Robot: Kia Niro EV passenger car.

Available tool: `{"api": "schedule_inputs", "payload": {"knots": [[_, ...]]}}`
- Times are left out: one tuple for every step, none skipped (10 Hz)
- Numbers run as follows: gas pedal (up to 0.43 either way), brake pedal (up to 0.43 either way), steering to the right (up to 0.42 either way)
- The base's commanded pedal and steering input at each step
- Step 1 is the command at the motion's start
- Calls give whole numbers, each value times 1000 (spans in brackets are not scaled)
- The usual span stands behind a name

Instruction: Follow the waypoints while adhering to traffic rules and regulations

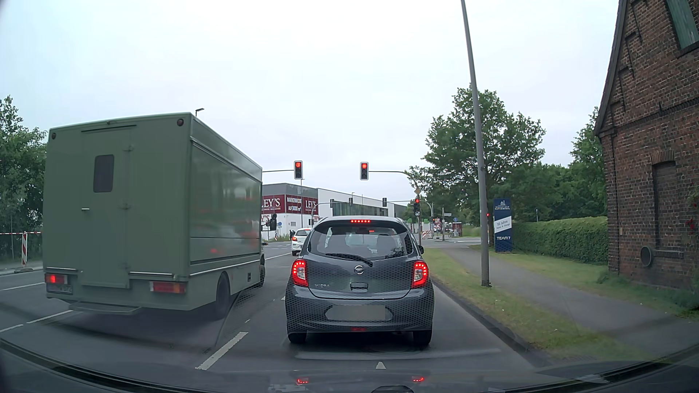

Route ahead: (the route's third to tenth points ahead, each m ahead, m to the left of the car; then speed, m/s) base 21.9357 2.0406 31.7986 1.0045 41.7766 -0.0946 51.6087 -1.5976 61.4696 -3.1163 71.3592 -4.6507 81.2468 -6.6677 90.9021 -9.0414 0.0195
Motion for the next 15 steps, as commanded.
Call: {"api": "schedule_inputs", "payload": {"knots": [[0, 0, -2], [0, 0, -2], [0, 0, -2], [0, 0, -2], [0, 0, -2], [0, 0, -2], [0, 0, -2], [0, 0, -2], [0, 0, -2], [0, 0, -2], [0, 0, -2], [0, 0, -2], [0, 0, -2], [0, 0, -2], [0, 0, -2]]}}
